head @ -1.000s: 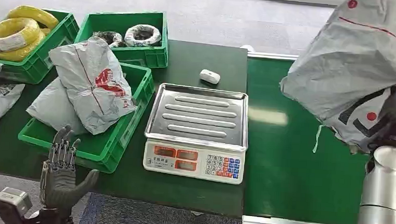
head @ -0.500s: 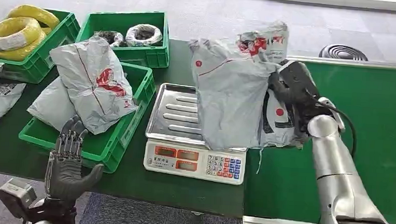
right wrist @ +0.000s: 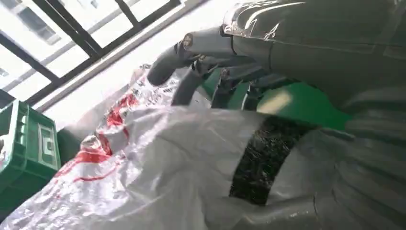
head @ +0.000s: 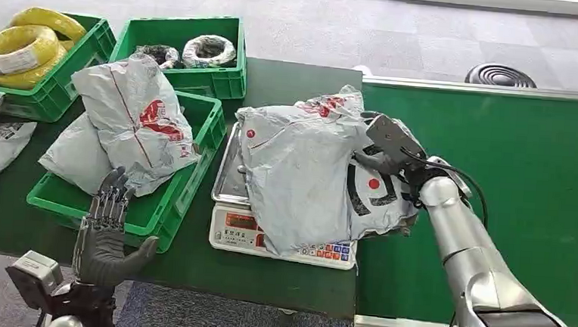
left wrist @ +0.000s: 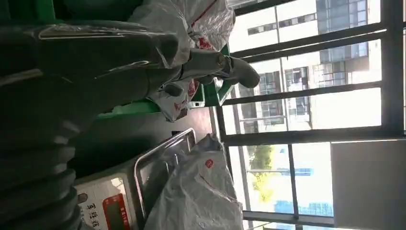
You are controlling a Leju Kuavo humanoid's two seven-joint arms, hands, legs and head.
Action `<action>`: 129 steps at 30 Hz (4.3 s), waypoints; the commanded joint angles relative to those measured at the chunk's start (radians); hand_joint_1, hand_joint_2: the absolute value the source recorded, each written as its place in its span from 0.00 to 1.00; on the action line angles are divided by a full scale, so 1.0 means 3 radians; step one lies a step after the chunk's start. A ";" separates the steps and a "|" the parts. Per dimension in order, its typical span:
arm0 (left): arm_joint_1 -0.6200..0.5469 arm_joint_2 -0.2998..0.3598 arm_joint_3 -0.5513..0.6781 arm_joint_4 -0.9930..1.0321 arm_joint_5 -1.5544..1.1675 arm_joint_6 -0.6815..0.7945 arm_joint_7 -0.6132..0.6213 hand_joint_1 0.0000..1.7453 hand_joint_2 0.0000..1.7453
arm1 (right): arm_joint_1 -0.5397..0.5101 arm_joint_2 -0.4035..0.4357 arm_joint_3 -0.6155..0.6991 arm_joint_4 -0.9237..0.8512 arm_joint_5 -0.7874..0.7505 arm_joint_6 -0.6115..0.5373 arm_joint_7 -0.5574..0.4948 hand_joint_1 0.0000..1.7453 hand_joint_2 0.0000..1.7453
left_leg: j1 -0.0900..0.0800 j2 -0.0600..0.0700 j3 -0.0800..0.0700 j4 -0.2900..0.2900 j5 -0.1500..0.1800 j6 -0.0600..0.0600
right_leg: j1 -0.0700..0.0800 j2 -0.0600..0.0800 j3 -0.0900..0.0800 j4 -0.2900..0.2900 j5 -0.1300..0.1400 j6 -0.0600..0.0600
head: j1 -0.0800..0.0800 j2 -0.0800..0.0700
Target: Moved the parcel from conveyor to table for the left to box.
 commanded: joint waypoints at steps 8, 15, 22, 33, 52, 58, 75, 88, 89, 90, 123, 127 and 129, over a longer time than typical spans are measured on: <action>-0.0192 0.0088 -0.0243 0.0170 -0.0311 0.0059 0.0173 0.00 1.00 | 0.0096 -0.0036 -0.0290 -0.0187 -0.0180 -0.0332 -0.0130 0.00 1.00 | -0.0002 -0.0002 -0.0001 -0.0001 0.0003 0.0002 | -0.0001 -0.0002 -0.0002 -0.0002 0.0002 -0.0001 | -0.0001 0.0000; -0.0778 0.0117 -0.0878 0.0419 -0.0842 0.0412 0.0265 0.00 1.00 | 0.1219 -0.0089 -0.0420 -0.1466 -0.0502 -0.0728 -0.0444 0.00 1.00 | 0.0003 -0.0029 0.0002 -0.0009 0.0010 0.0001 | 0.0004 -0.0030 0.0012 -0.0015 0.0003 -0.0003 | -0.0003 0.0000; -0.1577 -0.0052 -0.1256 0.1424 -0.1095 0.0604 0.0647 0.00 1.00 | 0.2618 -0.0158 -0.0629 -0.2911 -0.1243 -0.1422 -0.0835 0.00 1.00 | 0.0001 -0.0052 -0.0003 -0.0003 0.0006 0.0001 | 0.0001 -0.0047 0.0011 -0.0009 -0.0004 -0.0001 | -0.0001 0.0000; -0.2088 -0.0303 -0.1582 0.2311 -0.1789 0.0972 0.0951 0.00 1.00 | 0.3198 0.0023 -0.0605 -0.3428 -0.1363 -0.1702 -0.0911 0.00 1.00 | -0.0002 -0.0023 -0.0008 -0.0002 0.0003 0.0002 | -0.0003 -0.0022 -0.0002 -0.0005 0.0001 -0.0002 | -0.0003 0.0000; -0.2982 -0.0842 -0.2169 0.4341 -0.3275 0.0900 0.2115 1.00 1.00 | 0.3211 0.0233 -0.0347 -0.3671 -0.1310 -0.1739 -0.1001 0.00 1.00 | -0.0002 -0.0007 -0.0004 -0.0001 0.0001 0.0001 | -0.0002 -0.0005 -0.0002 -0.0004 0.0002 -0.0002 | -0.0003 0.0000; -0.2944 -0.0783 -0.1792 0.4124 -0.2889 0.0745 0.1791 1.00 1.00 | 0.3205 0.0237 -0.0375 -0.3675 -0.1293 -0.1706 -0.0927 0.00 1.00 | -0.0002 -0.0004 -0.0001 -0.0002 0.0002 0.0002 | -0.0002 0.0000 0.0000 -0.0005 0.0005 -0.0002 | -0.0001 0.0000; -0.2555 -0.0164 -0.1225 0.1813 -0.2060 0.0423 0.1552 1.00 1.00 | 0.3287 0.0287 -0.0600 -0.3609 -0.1233 -0.1656 -0.0936 0.00 1.00 | -0.0001 -0.0001 -0.0004 0.0000 0.0000 0.0000 | -0.0001 0.0003 -0.0005 -0.0001 0.0003 -0.0003 | -0.0001 0.0000; -0.2681 0.0382 -0.0849 0.0754 -0.2336 0.1008 0.1500 1.00 1.00 | 0.3622 0.0257 -0.0788 -0.3710 -0.1304 -0.1778 -0.1033 0.00 1.00 | -0.0001 0.0000 -0.0007 0.0001 0.0000 0.0000 | -0.0001 -0.0001 -0.0008 0.0001 0.0001 -0.0003 | -0.0003 0.0000; -0.2737 0.0464 -0.0803 0.0724 -0.2549 0.1141 0.1567 1.00 1.00 | 0.3657 0.0274 -0.0814 -0.3739 -0.1296 -0.1809 -0.1034 0.00 1.00 | 0.0000 -0.0002 -0.0008 0.0002 0.0000 0.0000 | 0.0000 -0.0002 -0.0008 0.0001 0.0001 -0.0003 | -0.0001 0.0000; -0.2764 0.0484 -0.0765 0.0707 -0.2547 0.1126 0.1578 1.00 1.00 | 0.3679 0.0280 -0.0826 -0.3769 -0.1300 -0.1806 -0.1030 0.00 1.00 | 0.0000 0.0000 -0.0008 0.0001 0.0000 0.0000 | 0.0001 -0.0001 -0.0009 0.0000 0.0002 -0.0004 | -0.0001 0.0000; -0.1486 0.1013 0.0744 0.1171 -0.2197 0.0887 0.1504 0.00 1.00 | 0.3772 0.0535 -0.1102 -0.3854 -0.1118 -0.1447 -0.0887 0.00 1.00 | 0.0005 0.0024 0.0007 -0.0003 -0.0003 -0.0004 | 0.0005 0.0024 -0.0005 0.0001 0.0000 -0.0005 | 0.0000 0.0000; -0.1415 0.0948 0.0769 0.0862 -0.1985 0.1045 0.1346 0.00 1.00 | 0.3783 0.0508 -0.1111 -0.3842 -0.1159 -0.1453 -0.0911 0.00 1.00 | 0.0006 0.0018 0.0005 -0.0003 -0.0003 -0.0003 | 0.0006 0.0020 -0.0004 0.0001 0.0000 -0.0005 | 0.0000 0.0000; -0.1415 0.0948 0.0769 0.0862 -0.1985 0.1045 0.1346 0.00 1.00 | 0.3783 0.0508 -0.1111 -0.3842 -0.1159 -0.1453 -0.0911 0.00 1.00 | 0.0006 0.0018 0.0006 -0.0004 -0.0003 -0.0002 | 0.0006 0.0022 -0.0003 -0.0001 0.0000 -0.0005 | 0.0000 0.0000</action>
